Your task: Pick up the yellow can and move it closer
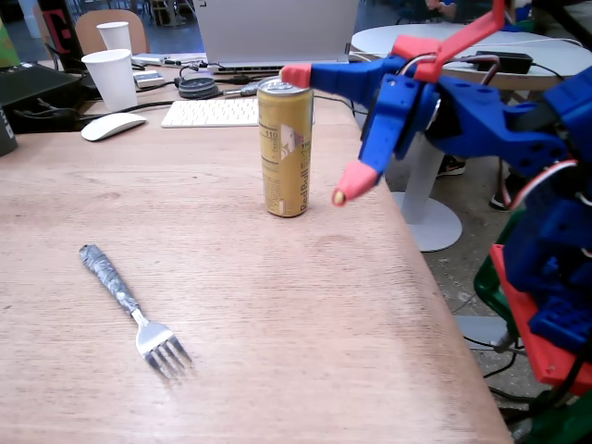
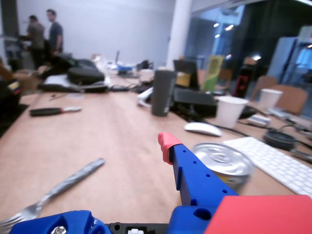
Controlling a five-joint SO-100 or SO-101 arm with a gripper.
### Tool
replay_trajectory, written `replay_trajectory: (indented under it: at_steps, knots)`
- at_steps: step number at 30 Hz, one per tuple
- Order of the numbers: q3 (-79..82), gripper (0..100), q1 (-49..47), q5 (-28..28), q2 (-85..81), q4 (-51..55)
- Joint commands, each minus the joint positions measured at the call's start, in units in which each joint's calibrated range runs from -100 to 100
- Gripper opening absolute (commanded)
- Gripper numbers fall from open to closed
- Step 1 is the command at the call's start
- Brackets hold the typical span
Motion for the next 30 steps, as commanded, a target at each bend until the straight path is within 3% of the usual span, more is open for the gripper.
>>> replay_trajectory:
  at_steps: [1, 9, 13, 17, 22, 30]
  knots:
    - [0.03, 84, 8.45, 0.05, 2.73, -4.95]
    - [0.03, 84, 27.74, 0.00, 5.82, -7.09]
    - [-0.06, 84, 27.74, 0.00, 15.85, -6.93]
    - [-0.06, 84, 27.57, -0.34, 16.45, -6.19]
    - [-0.06, 84, 27.74, -0.05, 16.28, 2.68]
    - [-7.52, 84, 27.74, -0.05, 25.37, 2.93]
